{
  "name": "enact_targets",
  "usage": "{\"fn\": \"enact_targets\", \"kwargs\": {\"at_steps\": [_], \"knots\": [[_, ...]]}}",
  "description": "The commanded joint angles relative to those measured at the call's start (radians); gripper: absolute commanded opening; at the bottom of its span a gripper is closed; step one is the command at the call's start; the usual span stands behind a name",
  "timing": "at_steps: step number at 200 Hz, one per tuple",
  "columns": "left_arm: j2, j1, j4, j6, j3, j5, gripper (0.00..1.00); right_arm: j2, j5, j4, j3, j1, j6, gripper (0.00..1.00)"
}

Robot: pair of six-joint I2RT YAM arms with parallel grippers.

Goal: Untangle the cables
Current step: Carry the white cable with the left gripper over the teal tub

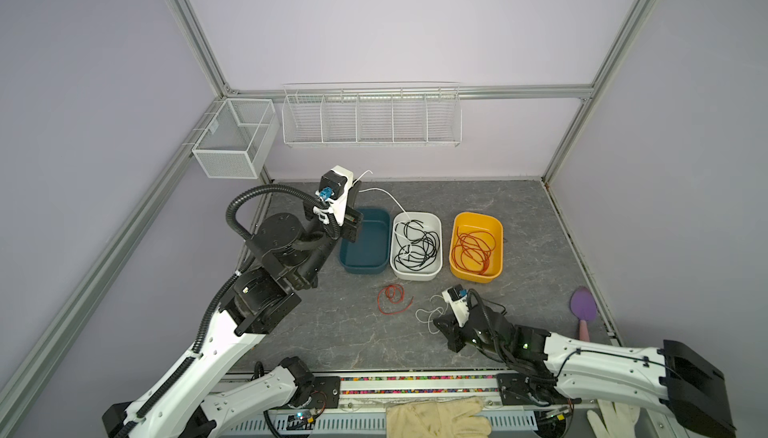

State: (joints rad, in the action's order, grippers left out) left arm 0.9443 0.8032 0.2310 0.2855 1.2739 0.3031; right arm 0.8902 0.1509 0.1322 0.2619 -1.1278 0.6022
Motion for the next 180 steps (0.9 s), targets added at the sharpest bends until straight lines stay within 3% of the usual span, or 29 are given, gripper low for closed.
{"fn": "enact_targets", "kwargs": {"at_steps": [1, 78, 180], "knots": [[0.017, -0.038, -0.045, 0.030, -0.052, 0.003, 0.00, -0.105, 0.040, -0.134, 0.018, -0.007, 0.007, 0.07], [0.103, -0.118, -0.249, 0.078, -0.199, -0.013, 0.00, -0.474, 0.080, -0.440, 0.052, -0.006, -0.008, 0.07], [0.296, -0.226, -0.448, 0.070, -0.280, -0.020, 0.00, -0.541, 0.075, -0.572, 0.146, -0.007, -0.033, 0.07]]}}
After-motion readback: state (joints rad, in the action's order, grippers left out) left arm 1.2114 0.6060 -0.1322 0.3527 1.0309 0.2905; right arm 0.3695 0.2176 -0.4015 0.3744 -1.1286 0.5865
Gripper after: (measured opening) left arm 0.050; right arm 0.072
